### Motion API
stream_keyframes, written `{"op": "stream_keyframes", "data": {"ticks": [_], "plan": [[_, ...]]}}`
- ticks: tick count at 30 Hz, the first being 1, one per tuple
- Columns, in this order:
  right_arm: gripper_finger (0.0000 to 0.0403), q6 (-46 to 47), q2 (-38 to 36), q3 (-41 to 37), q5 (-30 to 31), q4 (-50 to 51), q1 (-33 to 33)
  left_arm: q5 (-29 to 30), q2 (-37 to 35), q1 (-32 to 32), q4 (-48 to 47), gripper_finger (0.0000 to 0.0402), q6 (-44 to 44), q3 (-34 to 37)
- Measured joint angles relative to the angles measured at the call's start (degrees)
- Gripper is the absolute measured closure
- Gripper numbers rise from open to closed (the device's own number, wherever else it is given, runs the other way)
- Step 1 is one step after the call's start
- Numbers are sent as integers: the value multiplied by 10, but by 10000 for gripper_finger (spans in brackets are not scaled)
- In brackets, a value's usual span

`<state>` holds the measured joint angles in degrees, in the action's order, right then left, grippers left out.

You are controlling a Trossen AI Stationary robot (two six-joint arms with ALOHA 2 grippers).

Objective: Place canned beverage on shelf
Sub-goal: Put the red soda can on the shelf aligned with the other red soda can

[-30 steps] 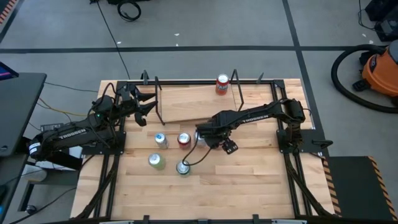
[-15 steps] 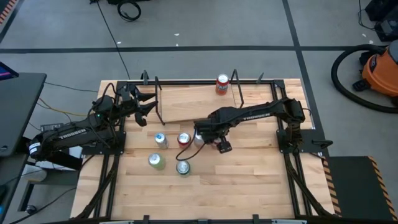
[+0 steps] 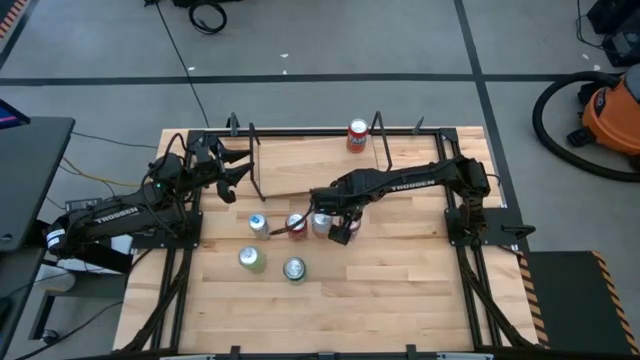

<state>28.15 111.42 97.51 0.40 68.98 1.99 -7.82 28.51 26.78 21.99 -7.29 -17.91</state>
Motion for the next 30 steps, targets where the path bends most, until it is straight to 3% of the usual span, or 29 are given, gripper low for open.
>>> {"op": "stream_keyframes", "data": {"ticks": [14, 19, 24, 30], "plan": [[17, -12, 0, -72, -16, -68, -3, 0, 0, 0, 0, 209, 0, 0], [47, -33, 0, -83, -24, -68, -13, 0, 0, 0, 0, 209, 0, 0], [87, -74, 0, -83, -33, -66, -23, 0, 0, 0, 0, 209, 0, 0], [82, -156, 1, -55, -46, -2, -38, 0, 0, 0, 0, 209, 0, 0]]}}
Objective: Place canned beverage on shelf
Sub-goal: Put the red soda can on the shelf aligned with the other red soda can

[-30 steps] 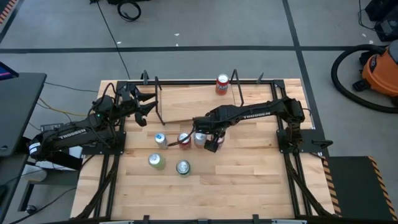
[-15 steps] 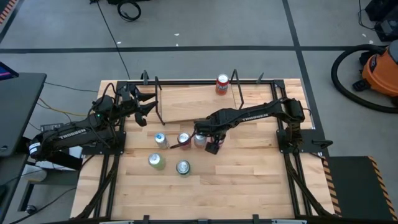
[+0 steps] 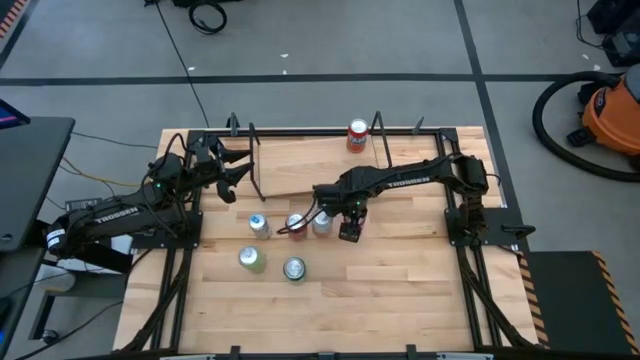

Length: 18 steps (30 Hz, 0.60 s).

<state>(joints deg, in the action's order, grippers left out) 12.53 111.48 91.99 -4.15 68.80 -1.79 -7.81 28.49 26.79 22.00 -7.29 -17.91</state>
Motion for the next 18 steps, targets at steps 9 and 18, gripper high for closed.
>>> {"op": "stream_keyframes", "data": {"ticks": [9, 18], "plan": [[79, -251, -3, 65, 86, 67, -9, 0, 0, 0, 0, 209, 0, 0], [78, -285, -4, 72, 89, 87, -77, 0, 0, 0, -1, 209, 0, 0]]}}
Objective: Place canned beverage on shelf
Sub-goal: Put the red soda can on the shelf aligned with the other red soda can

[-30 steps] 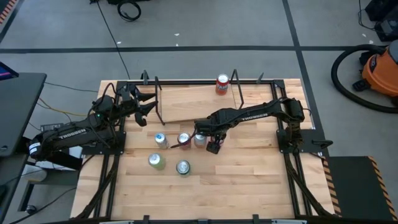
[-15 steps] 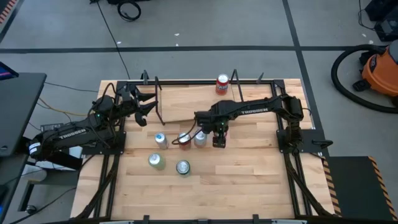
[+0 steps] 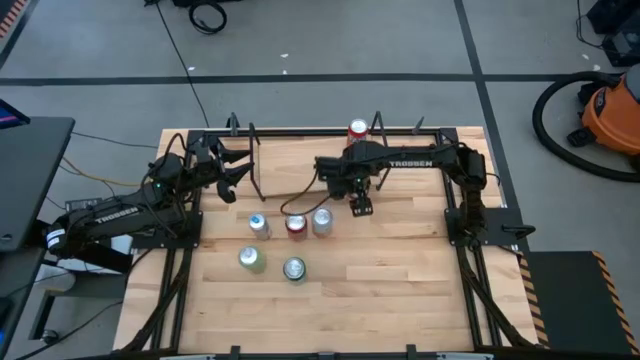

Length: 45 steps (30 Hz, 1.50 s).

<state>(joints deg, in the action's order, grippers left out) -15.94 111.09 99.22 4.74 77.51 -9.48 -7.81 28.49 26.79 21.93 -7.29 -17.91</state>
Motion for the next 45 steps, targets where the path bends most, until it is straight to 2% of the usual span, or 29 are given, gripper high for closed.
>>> {"op": "stream_keyframes", "data": {"ticks": [6, 16, 22, 32, 45], "plan": [[78, -27, -1, 5, -7, 12, -33, 0, 0, 0, 0, 209, 0, 0], [78, -75, -2, 55, -18, 12, -83, 0, 0, 0, 0, 209, 6, 0], [78, -95, -2, 55, -19, 5, -123, 0, 0, 0, 2, 209, 6, 0], [78, -124, -2, 55, -57, -21, -173, 0, 0, 0, 5, 209, 6, 0], [78, -143, -2, 26, -50, -44, -195, 0, 0, 0, 5, 209, 11, 0]]}}
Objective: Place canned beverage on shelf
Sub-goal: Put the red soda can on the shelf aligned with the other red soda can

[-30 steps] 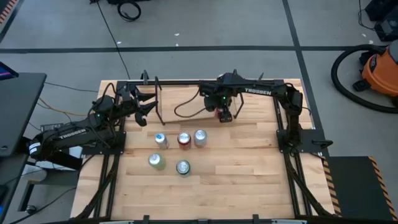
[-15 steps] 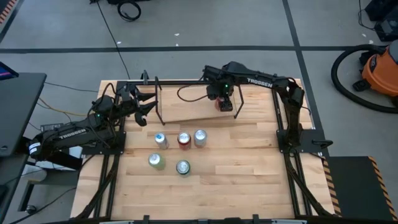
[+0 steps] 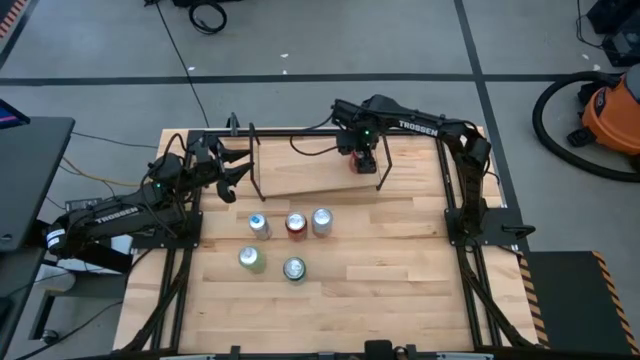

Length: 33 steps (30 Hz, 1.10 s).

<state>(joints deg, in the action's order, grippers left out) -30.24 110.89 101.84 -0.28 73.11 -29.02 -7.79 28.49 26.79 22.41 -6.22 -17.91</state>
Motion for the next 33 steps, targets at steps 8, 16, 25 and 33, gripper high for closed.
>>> {"op": "stream_keyframes", "data": {"ticks": [8, 16, 25, 33], "plan": [[78, -1, 0, 0, -22, 2, -1, 0, 0, 0, 0, 209, 0, 0], [78, -4, 0, 0, -26, 9, -1, 0, 0, 0, 0, 209, 0, 0], [78, -5, 0, -1, -28, 25, -1, 0, 0, 0, 0, 209, 0, 0], [78, -9, -3, -30, -29, 19, -2, 0, 0, 0, 0, 209, 0, 0]]}}
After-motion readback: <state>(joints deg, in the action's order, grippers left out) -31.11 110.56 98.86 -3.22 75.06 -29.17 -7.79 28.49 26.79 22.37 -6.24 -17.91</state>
